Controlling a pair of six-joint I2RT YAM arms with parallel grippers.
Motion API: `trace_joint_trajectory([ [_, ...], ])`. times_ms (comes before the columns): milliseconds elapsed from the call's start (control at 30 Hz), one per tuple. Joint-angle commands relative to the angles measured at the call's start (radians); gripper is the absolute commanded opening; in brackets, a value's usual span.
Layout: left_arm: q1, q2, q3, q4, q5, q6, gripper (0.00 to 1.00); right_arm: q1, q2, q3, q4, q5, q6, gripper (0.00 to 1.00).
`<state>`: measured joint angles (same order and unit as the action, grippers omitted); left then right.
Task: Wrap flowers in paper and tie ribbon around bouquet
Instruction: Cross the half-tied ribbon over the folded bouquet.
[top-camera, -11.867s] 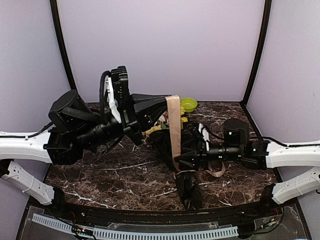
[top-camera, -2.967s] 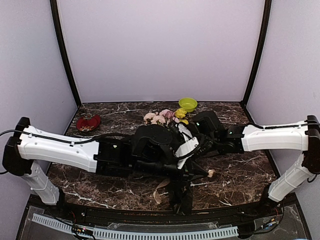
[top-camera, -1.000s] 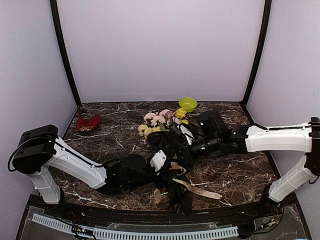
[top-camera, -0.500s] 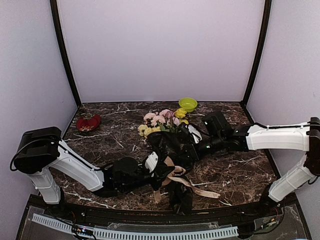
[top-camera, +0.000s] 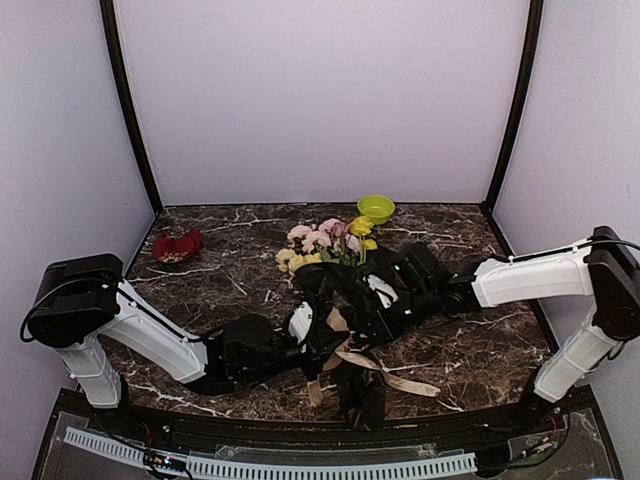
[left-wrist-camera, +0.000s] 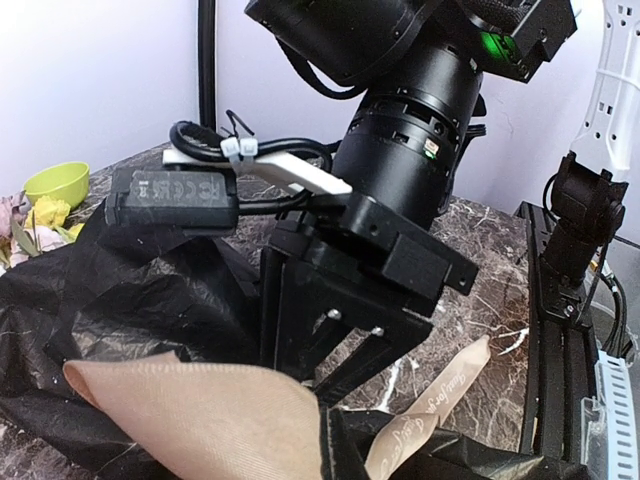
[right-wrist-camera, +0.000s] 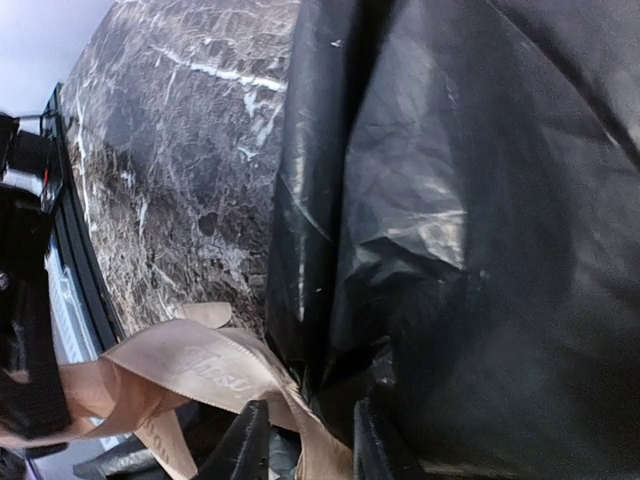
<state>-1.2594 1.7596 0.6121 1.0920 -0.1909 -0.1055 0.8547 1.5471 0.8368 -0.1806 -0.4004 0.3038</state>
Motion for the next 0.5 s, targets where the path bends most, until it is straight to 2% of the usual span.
trace_joint_trajectory([
  [0,0.004,-0.015,-0.015,0.033,0.001,-0.013,0.0,0.014,0.02,0.01,-0.007,-0.012,-0.02,0.2],
  [100,0.003,-0.013,-0.014,0.029,-0.008,-0.014,0.0,0.014,0.001,0.005,-0.009,-0.019,-0.018,0.07],
  [200,0.003,-0.002,-0.012,0.027,-0.018,-0.014,0.0,0.014,-0.032,0.003,-0.017,-0.029,-0.008,0.02],
  [467,0.009,0.044,0.045,0.003,-0.062,0.013,0.0,0.017,-0.134,-0.063,0.045,-0.089,0.062,0.02],
])
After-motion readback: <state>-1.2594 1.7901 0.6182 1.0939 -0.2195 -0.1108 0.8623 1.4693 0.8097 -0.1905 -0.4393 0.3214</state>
